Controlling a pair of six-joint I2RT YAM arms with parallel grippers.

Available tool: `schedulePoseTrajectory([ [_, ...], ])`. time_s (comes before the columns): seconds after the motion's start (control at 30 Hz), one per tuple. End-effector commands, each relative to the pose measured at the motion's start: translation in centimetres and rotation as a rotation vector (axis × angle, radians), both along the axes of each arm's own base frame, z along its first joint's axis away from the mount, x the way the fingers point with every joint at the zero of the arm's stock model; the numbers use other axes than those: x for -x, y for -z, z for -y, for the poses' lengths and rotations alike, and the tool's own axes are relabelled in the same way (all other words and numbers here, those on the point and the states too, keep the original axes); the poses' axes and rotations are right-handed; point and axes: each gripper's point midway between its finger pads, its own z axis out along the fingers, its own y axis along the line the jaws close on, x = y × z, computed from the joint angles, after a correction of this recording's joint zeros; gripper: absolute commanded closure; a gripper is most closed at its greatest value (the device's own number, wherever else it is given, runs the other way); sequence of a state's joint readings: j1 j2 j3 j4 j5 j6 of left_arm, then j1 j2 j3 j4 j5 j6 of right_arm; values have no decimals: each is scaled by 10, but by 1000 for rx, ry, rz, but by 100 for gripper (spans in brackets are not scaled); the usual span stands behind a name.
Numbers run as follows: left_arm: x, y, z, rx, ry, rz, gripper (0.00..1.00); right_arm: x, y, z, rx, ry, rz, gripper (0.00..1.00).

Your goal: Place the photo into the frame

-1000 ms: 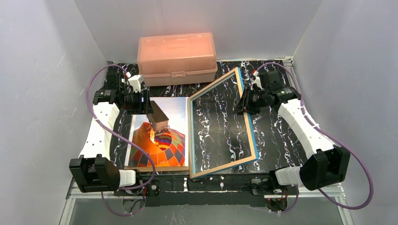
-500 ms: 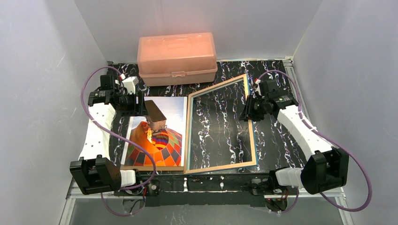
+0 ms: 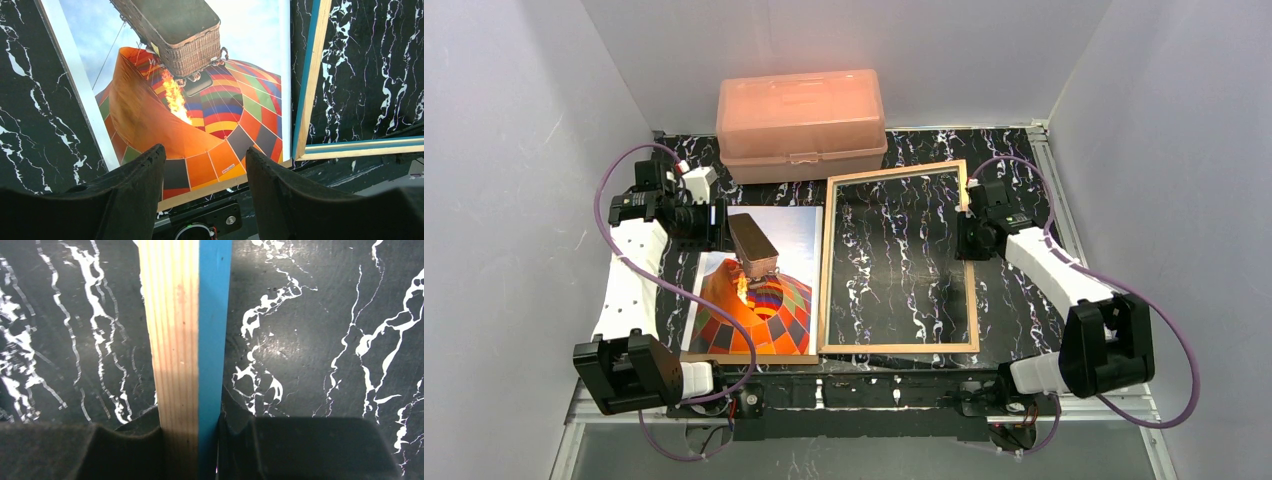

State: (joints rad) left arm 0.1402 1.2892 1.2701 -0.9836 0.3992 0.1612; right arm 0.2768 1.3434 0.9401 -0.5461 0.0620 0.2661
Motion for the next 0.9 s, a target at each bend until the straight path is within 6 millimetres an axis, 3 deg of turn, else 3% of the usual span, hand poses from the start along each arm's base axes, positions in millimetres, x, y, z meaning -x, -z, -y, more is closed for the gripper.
schedulePoseTrajectory([
  [0.0,4,-11,-4,-20,1,11,42,-32,5,12,71,38,92,93],
  [0.2,5,-21,-3,-16,-2,30,42,-23,38,15,118,22,-48,91],
  [0.37,8,-26,-1,-10,-5,42,42,-22,50,29,207,52,-122,87],
  [0.87,21,-28,-1,9,-27,1,41,-36,59,23,174,97,-99,48],
])
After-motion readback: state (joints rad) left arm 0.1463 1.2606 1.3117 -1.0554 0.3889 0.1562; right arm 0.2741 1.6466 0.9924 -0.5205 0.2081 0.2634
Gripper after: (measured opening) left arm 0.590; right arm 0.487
